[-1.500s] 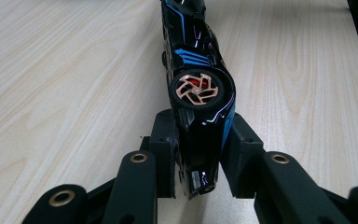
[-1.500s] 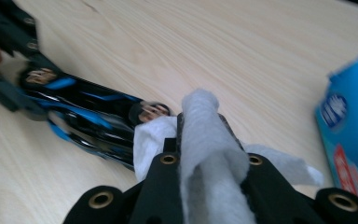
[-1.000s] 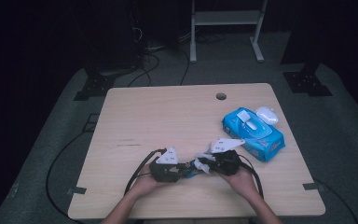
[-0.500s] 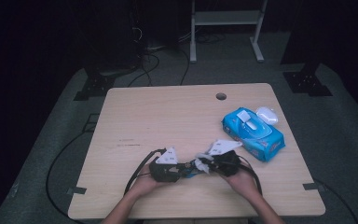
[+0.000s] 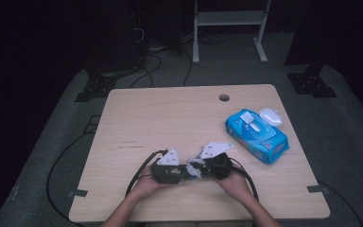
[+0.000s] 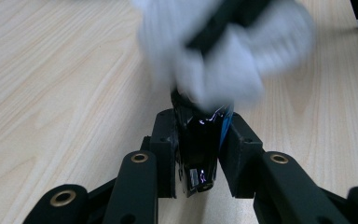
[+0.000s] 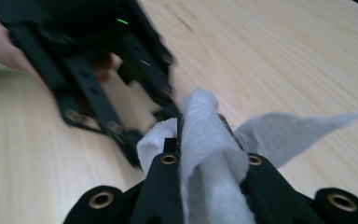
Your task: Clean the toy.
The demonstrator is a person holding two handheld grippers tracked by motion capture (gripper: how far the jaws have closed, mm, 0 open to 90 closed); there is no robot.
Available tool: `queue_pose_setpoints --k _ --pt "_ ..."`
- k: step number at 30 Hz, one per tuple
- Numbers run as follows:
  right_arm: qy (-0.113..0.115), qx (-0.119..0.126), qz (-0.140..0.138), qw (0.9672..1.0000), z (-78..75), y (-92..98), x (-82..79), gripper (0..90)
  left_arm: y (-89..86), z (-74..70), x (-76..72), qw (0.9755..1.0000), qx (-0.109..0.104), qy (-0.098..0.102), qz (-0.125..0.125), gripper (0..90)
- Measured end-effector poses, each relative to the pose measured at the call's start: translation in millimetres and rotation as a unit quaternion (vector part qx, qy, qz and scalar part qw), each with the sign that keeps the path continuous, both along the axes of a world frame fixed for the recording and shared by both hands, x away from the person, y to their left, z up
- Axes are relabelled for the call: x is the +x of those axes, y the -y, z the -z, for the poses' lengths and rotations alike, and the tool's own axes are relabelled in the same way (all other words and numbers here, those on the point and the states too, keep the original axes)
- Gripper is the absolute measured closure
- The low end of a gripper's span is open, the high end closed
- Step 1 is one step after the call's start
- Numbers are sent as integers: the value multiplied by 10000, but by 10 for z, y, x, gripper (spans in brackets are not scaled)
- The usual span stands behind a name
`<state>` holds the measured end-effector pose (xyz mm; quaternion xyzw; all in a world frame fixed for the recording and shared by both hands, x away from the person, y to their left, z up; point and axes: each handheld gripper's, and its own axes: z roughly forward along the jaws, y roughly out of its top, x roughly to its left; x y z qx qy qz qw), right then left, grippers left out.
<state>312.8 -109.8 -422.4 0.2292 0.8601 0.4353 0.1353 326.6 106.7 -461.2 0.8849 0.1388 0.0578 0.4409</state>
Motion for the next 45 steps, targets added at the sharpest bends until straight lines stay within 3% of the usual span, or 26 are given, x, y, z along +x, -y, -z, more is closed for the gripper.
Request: queue_pose_setpoints --k 3,7,10,14,18,21,24,25,28,31,34,39,43,45 --pt "3 -47 433 9991 12 312 70 847 -4 -4 15 10000 26 17 -2 686" --pt "-110 121 933 9955 17 736 102 847 -26 -2 32 10000 -3 -3 -67 689" --pt "-173 102 1098 9938 29 884 115 847 -37 -12 37 9999 -44 31 -98 691" --pt "-176 203 975 9949 16 812 117 847 -40 -9 55 9999 -72 24 -133 692" --pt "-183 300 520 9980 -41 497 129 846 -42 -10 58 9999 -74 36 -119 693" --pt "-118 184 308 9993 -37 348 135 846 -54 -7 60 9999 -96 6 -132 695" --pt "-134 77 440 9989 8 432 167 846 -72 -13 65 9999 -54 30 -117 695" --pt "-203 167 503 9984 24 516 176 846 -73 -14 67 9999 -54 39 -122 695" --pt "-252 149 914 9954 11 763 190 846 -72 -5 77 9998 -134 11 -153 695" --pt "-304 136 1000 9944 -10 822 204 845 -68 -8 76 9998 -119 36 -157 694" --pt "-302 174 807 9961 -26 699 190 846 -67 -8 77 9998 -121 30 -160 694" --pt "-293 140 310 9990 -22 293 181 847 -66 -5 79 9998 -149 20 -158 694" --pt "-415 340 -177 9984 -39 -36 137 847 -70 -4 82 9998 -155 4 -160 694" --pt "-366 245 -318 9985 -42 -173 113 846 -72 -6 84 9998 -149 0 -158 694"
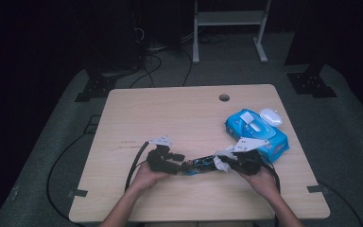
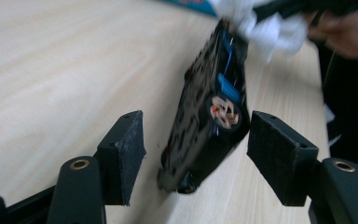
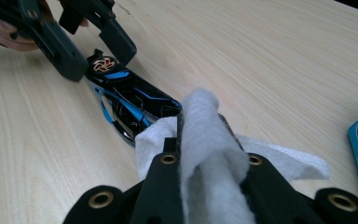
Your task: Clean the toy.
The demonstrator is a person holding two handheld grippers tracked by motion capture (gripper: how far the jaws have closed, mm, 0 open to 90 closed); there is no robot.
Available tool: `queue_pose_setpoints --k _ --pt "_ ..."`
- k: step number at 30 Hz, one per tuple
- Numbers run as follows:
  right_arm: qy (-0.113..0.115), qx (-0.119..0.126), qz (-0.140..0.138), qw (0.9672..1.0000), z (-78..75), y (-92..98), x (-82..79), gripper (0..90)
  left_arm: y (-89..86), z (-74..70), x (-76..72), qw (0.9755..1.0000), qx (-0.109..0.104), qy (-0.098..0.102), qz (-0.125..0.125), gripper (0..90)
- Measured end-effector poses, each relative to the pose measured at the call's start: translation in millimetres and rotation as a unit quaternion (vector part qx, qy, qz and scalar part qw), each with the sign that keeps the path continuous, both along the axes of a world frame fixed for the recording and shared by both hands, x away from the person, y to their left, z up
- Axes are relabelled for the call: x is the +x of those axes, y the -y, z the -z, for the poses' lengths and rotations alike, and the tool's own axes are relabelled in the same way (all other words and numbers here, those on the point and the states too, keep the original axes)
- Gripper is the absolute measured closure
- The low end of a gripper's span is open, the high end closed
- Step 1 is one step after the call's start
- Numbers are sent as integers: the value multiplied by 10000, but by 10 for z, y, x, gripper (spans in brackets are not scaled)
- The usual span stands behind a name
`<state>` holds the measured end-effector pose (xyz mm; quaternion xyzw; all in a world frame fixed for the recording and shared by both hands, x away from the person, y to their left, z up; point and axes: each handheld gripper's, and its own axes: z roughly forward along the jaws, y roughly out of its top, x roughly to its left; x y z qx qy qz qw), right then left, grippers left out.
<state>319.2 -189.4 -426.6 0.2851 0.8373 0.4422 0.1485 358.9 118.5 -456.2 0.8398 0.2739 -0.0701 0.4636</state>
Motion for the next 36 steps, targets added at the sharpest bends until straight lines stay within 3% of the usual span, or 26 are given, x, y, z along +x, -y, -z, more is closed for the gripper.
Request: queue_pose_setpoints --k 2,4,6,10,13,19,23,27,29,32,36 --pt "-6 13 -46 10000 0 7 -21 847 18 33 7 9999 -11 -124 97 359" --pt "54 -22 -97 9999 2 10 -50 847 13 37 13 9994 -219 -246 143 370" --pt "58 -10 -116 9999 3 14 -56 847 -2 10 24 9990 -363 -245 67 370" --pt "66 -17 -156 9999 4 18 -74 847 -50 -22 32 9990 -396 -202 -12 364" --pt "67 -40 -212 9997 3 24 -104 847 -36 2 24 9990 -368 -262 42 344" --pt "133 -40 -335 9993 17 39 -180 847 39 59 -25 9994 -78 -254 205 288" --pt "115 -68 -460 9989 26 47 -232 845 88 85 -74 9994 130 -97 313 282" --pt "103 -179 -514 9985 71 37 -280 843 121 74 -124 9990 184 130 391 269" --pt "13 -320 -547 9980 119 27 -274 843 119 69 -165 9985 208 404 307 297" --pt "-108 -423 -546 9976 189 14 -269 842 127 58 -193 9973 297 569 355 324" --pt "-11 -233 -541 9983 102 -17 -228 840 142 61 -215 9960 364 722 377 316"
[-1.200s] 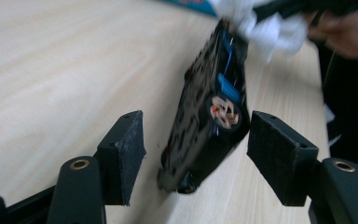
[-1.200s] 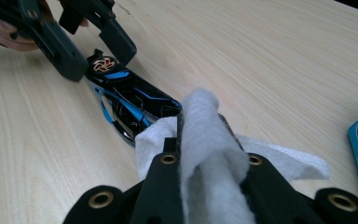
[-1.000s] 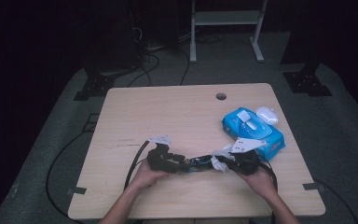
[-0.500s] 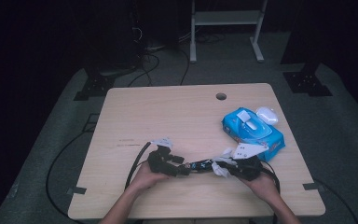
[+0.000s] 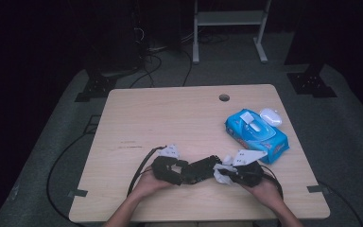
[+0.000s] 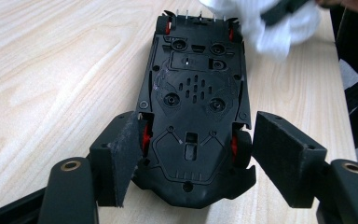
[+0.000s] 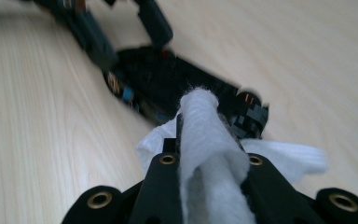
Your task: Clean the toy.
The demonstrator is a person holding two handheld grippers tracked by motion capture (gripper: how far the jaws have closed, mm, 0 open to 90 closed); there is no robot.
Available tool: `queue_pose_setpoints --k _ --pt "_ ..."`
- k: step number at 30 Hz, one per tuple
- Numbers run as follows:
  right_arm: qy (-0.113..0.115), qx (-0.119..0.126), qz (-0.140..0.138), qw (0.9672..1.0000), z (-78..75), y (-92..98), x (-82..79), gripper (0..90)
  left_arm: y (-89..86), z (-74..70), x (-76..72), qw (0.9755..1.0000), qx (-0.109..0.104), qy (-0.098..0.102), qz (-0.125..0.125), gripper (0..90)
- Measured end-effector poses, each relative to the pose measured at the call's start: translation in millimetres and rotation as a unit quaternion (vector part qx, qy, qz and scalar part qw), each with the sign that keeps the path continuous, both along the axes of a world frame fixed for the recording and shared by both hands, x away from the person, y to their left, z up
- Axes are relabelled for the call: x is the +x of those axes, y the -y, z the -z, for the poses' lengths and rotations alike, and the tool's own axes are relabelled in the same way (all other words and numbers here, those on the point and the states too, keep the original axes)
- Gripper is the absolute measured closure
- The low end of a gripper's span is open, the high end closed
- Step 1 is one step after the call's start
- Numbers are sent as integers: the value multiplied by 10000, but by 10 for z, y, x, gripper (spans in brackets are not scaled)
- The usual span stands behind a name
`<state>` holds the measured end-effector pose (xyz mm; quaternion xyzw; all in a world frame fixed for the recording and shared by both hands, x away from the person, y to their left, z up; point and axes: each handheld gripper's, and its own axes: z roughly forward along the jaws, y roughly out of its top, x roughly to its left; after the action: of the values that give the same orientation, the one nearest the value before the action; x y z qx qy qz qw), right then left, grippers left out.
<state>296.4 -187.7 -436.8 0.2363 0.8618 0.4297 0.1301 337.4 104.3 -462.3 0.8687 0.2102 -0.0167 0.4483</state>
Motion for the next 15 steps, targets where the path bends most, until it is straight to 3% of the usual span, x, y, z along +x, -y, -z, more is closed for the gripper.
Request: queue_pose_setpoints --k 3,5,7,15 --pt "47 110 65 9999 -71 -47 84 838 20 -7 -30 9997 126 194 38 292" --pt "-24 68 148 9999 -44 -80 141 839 23 -27 -65 9986 320 415 105 261" --pt "-131 -2 144 9998 33 -113 185 835 15 -45 -98 9981 317 527 105 233" --pt "-308 20 243 9992 146 -93 165 832 61 -10 -154 9954 707 640 48 115"
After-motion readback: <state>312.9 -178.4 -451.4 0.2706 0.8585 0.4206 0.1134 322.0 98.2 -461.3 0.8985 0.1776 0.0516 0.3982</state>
